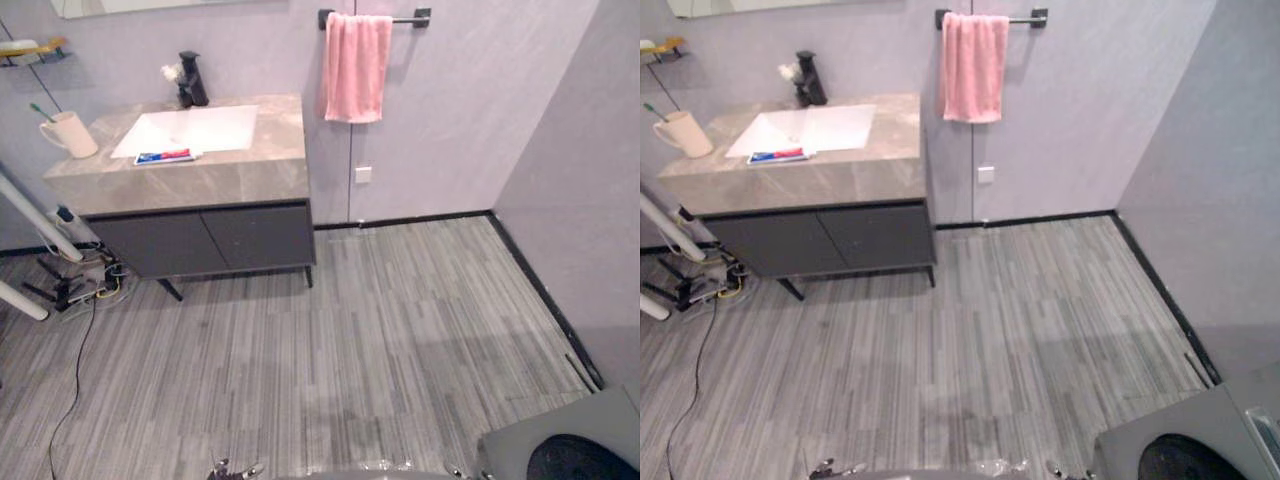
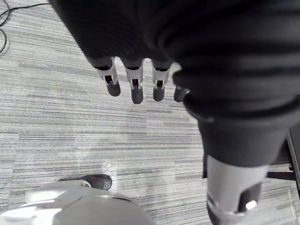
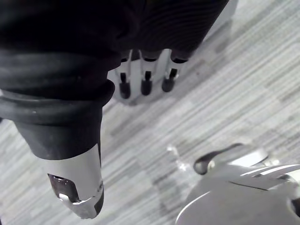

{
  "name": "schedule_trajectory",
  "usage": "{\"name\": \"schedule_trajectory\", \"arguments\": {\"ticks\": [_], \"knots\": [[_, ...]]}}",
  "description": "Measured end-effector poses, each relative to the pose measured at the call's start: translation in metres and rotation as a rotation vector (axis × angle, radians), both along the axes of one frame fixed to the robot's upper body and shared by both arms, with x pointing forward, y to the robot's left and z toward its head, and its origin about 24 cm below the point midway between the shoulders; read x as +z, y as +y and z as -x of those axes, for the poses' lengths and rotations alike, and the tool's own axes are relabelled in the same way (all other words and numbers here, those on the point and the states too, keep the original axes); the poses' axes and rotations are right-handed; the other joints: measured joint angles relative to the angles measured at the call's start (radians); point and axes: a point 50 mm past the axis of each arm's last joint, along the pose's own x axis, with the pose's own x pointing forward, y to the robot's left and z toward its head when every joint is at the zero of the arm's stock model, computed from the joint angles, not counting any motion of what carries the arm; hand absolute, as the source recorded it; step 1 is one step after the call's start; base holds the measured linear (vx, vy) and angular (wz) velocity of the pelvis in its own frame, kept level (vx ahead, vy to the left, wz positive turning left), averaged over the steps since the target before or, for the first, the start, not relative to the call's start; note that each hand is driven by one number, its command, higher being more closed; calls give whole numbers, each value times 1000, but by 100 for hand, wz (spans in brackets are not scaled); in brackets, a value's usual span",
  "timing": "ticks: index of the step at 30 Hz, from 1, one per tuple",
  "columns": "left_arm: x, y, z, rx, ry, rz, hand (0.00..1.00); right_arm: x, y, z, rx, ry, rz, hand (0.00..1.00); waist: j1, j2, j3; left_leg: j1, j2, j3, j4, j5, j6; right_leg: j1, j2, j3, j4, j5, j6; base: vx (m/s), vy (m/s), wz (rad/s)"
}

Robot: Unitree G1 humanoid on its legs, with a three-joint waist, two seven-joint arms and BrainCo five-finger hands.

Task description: Organize washtable

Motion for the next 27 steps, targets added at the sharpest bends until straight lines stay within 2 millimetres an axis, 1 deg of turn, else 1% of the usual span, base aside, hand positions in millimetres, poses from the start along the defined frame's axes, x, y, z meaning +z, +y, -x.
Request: {"name": "schedule_trajectory", "arguments": {"ticks": [2, 7, 10, 15, 19, 20, 21, 23, 24, 25, 27], "knots": [[0, 0, -4, -28, -1, -9, 0, 1, 0, -6, 35, -6, 13, 0, 0, -1, 20, 21, 0, 5, -17, 4, -6, 24, 1, 1, -26, 10, 6, 33, 4, -3], [0, 0, -5, -36, 2, -13, 0, 1, 1, -15, 50, -13, 27, 0, 0, -1, 23, 26, -1, 11, -32, 7, -4, 38, 1, 1, -66, 28, 21, 30, 19, -4], [1, 1, -9, -43, -6, -17, 0, 2, 2, -20, 67, -16, 28, 0, -1, -6, 49, 47, -3, 12, -43, 9, -6, 60, 0, 1, -80, 32, 26, 12, 7, 0], [1, 2, -10, -45, -7, -20, 0, 1, 3, -22, 76, -16, 27, 0, 0, -12, 59, 50, -3, 15, -51, 9, -6, 66, 0, 3, -97, 37, 28, 5, -1, -1], [1, 3, -14, -49, -11, -22, 0, 2, 3, -25, 78, -22, 27, 0, 0, -8, 72, 53, -2, 30, -53, 9, -6, 66, 1, 9, -101, 39, 29, 25, -7, -7], [1, 3, -16, -51, -13, -22, 0, 2, 3, -26, 79, -25, 27, 0, 1, -15, 84, 53, -1, 38, -53, 9, -6, 61, 3, 17, -95, 39, 29, 3, -4, -13], [2, 3, -17, -52, -17, -23, 0, 2, 3, -28, 81, -30, 28, 0, 1, -11, 88, 52, 0, 44, -53, 9, -6, 54, 4, 21, -87, 39, 29, -22, -10, -30], [3, 5, -25, -55, -33, -27, 0, 5, 5, -46, 100, -71, 28, 0, 6, -14, 112, 26, 14, 95, -47, 8, -6, -15, 15, 33, -26, 36, 32, -62, -26, -60], [4, 6, -26, -54, -36, -30, 0, 6, 7, -50, 104, -82, 25, 0, 6, -20, 118, 16, 15, 104, -42, 8, -6, -32, 15, 32, -10, 34, 33, -72, -48, -72], [5, 9, -30, -56, -43, -37, 0, 7, 16, -59, 106, -109, 6, 0, 4, -28, 132, -3, 15, 125, -32, 8, -6, -66, 13, 29, 18, 22, 19, -57, -52, -44], [5, 9, -31, -52, -47, -36, 0, 8, 19, -62, 104, -128, 2, 0, 0, -28, 135, -14, 15, 135, -27, 7, -6, -90, 9, 28, 43, 10, 9, -43, -40, -18]]}}
